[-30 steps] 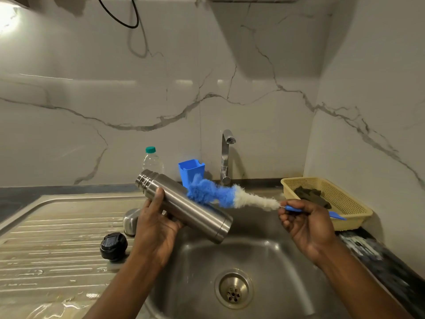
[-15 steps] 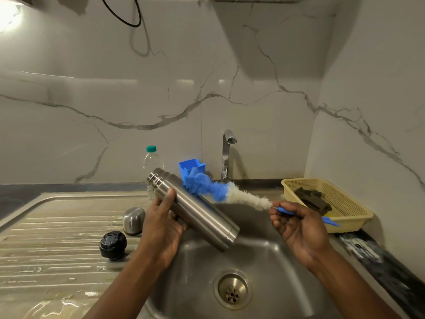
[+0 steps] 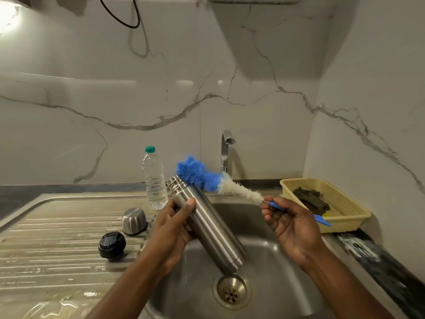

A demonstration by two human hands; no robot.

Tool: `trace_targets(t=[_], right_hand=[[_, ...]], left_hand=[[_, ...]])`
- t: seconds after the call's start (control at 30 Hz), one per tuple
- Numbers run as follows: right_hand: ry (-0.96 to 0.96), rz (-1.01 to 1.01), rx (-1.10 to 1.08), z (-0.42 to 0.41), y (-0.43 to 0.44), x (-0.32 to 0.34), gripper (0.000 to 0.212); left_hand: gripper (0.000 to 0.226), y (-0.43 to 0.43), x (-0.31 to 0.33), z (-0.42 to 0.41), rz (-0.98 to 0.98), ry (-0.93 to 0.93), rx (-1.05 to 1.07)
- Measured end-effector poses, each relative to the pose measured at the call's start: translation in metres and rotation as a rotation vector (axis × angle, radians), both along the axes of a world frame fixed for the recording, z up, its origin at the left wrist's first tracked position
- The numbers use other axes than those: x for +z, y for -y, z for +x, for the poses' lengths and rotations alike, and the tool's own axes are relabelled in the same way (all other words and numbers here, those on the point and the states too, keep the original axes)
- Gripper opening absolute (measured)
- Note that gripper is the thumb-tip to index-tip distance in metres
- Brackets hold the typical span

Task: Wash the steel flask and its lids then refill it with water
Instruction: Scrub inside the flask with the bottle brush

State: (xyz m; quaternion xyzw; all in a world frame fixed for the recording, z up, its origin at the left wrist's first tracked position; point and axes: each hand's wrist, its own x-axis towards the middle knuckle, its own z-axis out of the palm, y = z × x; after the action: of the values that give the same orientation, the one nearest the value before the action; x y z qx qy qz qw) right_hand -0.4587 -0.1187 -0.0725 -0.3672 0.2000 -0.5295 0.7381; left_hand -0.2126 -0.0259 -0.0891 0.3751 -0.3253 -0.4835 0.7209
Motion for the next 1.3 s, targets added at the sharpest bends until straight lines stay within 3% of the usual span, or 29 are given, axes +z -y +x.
trace_targets(t=[0.77, 0.93, 1.1, 1.3], right_hand=[[-0.003, 0.047, -0.017, -0.006, 0.003, -0.001, 0.022], [0.007, 0.056, 0.052, 0.007, -0.002, -0.006, 0.025], [-0.005, 0.062, -0.017, -0.004, 0.002, -0.002, 0.021], [-0.005, 0.078, 0.057, 0.006, -0.001, -0.008, 0.021]], left_hand=[[0.036, 0.002, 0.002, 0.007, -0.067, -0.077, -0.045], [0.056, 0.0, -0.001, 0.005, -0.049, -0.072, -0.065], [0.04, 0.001, 0.002, 0.006, -0.057, -0.093, -0.043], [0.048, 0.001, 0.003, 0.004, -0.038, -0.135, -0.039]])
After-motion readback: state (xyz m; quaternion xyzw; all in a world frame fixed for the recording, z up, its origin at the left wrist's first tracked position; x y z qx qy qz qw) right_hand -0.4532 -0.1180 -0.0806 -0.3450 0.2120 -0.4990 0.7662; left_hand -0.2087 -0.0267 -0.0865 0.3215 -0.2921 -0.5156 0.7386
